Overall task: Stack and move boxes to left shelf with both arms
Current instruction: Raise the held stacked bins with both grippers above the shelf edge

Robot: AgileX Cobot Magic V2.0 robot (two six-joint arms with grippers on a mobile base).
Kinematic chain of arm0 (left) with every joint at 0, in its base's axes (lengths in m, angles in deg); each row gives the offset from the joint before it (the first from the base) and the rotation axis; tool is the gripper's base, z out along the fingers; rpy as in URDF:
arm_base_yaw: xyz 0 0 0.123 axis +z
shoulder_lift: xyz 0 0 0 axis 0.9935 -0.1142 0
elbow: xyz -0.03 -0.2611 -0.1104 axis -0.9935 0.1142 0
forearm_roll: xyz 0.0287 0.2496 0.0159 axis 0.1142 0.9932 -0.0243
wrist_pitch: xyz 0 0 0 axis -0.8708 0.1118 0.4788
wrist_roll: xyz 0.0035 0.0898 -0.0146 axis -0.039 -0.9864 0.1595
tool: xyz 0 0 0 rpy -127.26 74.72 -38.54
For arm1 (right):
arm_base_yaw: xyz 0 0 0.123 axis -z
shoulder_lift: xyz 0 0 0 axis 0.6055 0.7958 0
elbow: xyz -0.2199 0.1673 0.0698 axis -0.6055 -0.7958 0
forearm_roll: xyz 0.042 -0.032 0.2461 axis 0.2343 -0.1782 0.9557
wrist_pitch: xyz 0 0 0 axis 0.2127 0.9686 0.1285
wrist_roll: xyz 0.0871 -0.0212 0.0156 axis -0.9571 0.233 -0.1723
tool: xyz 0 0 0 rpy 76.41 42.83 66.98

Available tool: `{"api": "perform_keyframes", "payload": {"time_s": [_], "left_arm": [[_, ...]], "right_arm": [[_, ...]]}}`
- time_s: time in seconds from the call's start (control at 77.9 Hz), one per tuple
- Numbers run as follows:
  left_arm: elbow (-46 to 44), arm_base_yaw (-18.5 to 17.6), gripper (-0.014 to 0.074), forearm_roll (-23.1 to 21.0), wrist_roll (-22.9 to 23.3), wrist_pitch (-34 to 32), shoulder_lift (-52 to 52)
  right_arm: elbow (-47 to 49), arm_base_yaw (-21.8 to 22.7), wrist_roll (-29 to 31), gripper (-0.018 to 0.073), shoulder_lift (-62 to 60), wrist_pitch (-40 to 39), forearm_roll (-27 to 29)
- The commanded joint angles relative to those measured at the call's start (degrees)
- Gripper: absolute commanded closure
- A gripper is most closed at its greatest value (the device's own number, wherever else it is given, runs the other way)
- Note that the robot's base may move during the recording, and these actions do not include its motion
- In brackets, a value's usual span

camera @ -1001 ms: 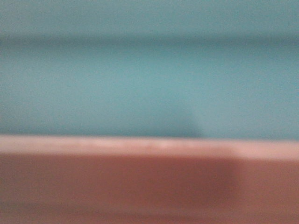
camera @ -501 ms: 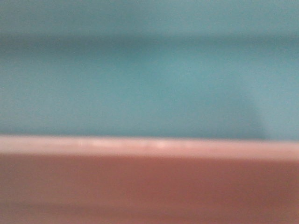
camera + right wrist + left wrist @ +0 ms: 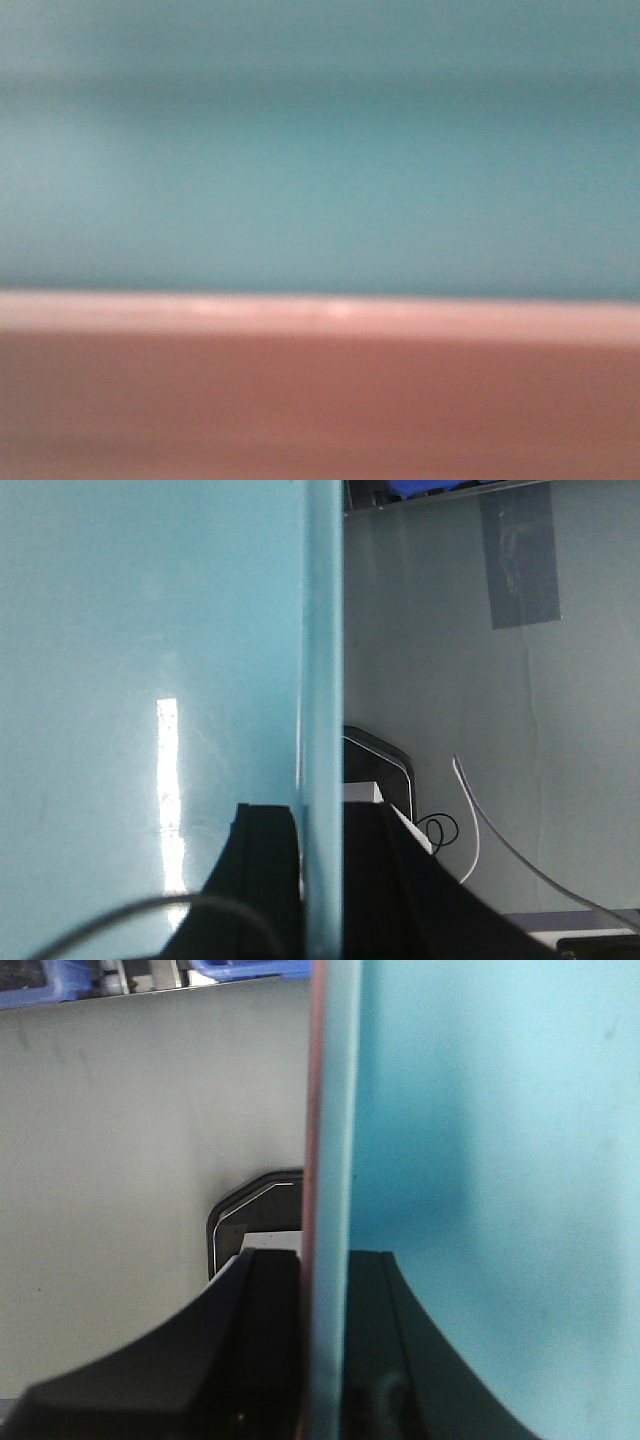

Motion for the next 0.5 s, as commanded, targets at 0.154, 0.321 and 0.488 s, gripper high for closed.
{"api": "perform_keyframes", "payload": {"time_s": [0.154,0.321,0.488], "left_arm": [[-1.99,-0.39,0.0589,2.43,0.12,2.02,1.88],[-1.99,-0.39,0.0589,2.43,0.12,2.02,1.88],[-1.99,-0.39,0.0589,2.43,0.12,2.02,1.88]], "right_arm": [[1.88,0.1,0.15,0.0503,-1.48,2.9,-2.84],[1.88,0.1,0.15,0.0503,-1.48,2.9,-2.84],[1.88,0.1,0.15,0.0503,-1.48,2.9,-2.84]]}}
